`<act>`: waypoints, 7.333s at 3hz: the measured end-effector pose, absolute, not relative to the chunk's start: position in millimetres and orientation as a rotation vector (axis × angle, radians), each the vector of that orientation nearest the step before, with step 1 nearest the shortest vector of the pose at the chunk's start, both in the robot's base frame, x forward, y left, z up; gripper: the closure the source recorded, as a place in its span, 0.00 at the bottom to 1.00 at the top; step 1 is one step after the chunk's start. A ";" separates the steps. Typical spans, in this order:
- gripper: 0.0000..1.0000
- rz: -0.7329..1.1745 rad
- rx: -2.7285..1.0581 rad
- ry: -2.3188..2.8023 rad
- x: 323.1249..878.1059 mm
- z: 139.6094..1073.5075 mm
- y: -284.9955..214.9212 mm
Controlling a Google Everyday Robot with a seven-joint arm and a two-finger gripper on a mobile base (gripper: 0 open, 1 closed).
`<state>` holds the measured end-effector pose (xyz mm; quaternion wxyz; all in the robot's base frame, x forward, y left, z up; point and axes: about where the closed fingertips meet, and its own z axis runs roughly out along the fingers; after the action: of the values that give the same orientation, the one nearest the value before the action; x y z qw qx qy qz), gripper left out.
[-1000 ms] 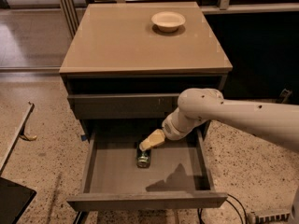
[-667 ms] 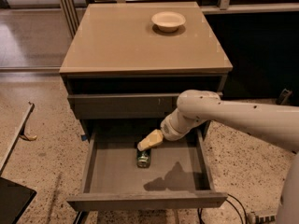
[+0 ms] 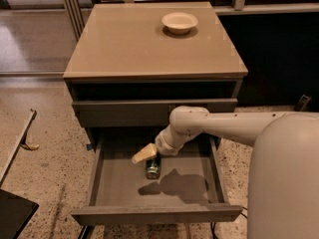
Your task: Pick green can from middle drawer and place on counter
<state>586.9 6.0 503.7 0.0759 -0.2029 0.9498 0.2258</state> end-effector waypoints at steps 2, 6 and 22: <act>0.00 0.481 -0.475 2.939 590.7 453.1 42.4; 0.18 0.232 -0.234 3.087 638.6 356.8 36.7; 0.82 -0.125 -1.010 2.134 742.7 859.3 -18.7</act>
Offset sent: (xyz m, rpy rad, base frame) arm 0.0140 0.0521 -0.0808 -0.2646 0.0287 -0.2185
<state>742.7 -18.7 859.3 0.3788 -0.3955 0.8353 -0.0488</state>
